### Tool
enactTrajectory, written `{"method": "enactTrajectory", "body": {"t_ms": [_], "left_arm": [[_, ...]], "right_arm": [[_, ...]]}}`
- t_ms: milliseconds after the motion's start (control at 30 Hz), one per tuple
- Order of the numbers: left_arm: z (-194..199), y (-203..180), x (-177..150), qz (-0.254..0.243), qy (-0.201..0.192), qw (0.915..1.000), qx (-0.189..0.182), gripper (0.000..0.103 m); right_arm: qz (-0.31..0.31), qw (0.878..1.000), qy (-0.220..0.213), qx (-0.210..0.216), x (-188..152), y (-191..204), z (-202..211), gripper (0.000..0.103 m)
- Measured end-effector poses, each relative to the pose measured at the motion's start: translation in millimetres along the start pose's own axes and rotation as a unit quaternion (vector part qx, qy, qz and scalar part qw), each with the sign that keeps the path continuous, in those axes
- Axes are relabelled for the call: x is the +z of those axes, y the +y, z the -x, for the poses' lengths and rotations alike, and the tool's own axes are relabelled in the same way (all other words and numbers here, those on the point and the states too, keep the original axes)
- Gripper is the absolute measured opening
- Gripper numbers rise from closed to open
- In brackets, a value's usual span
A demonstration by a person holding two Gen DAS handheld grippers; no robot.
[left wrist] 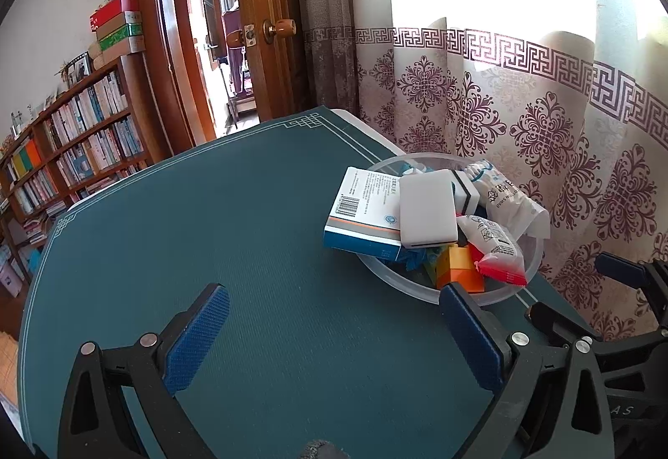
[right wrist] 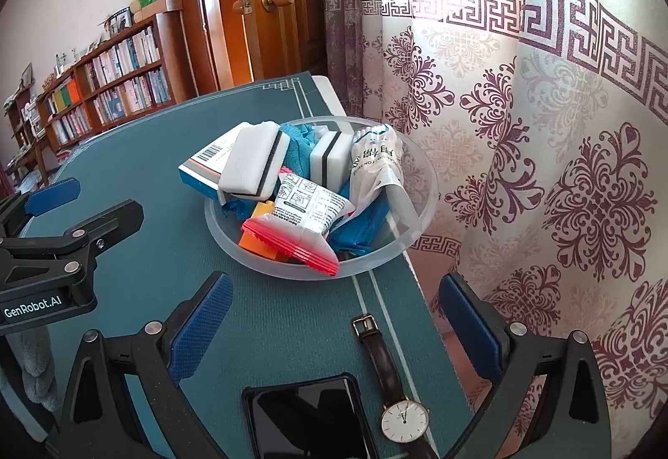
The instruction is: Organize objects
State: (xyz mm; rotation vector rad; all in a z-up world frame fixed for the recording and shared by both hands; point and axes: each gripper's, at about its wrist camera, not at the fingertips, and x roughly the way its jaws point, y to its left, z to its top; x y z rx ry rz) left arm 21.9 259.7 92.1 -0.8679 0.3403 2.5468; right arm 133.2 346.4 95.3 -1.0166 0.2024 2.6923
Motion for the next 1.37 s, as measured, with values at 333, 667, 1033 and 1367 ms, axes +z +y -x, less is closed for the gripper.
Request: {"method": "enactTrajectory", "body": {"t_ms": [333, 667, 1033, 1367], "left_arm": [[-6.6, -6.8, -5.5, -0.011, 0.020, 0.9997, 0.008, 0.103], [-9.2, -7.1, -6.8, -0.010, 0.024, 0.9996, 0.011, 0.103], [-13.5, -7.0, -8.8, -0.013, 0.029, 0.9994, 0.013, 0.103], [-16.5, -5.0, -10.3, -0.010, 0.035, 0.9992, 0.014, 0.103]], "right_arm": [[0.000, 1.000, 0.006, -0.001, -0.9, 0.0, -5.1, 0.100], [-0.001, 1.000, 0.011, -0.011, -0.7, -3.4, -10.2, 0.100], [0.001, 1.000, 0.017, -0.012, -2.1, -3.1, -15.5, 0.100], [0.002, 1.000, 0.019, -0.010, -3.6, -1.6, -18.4, 0.100]]}}
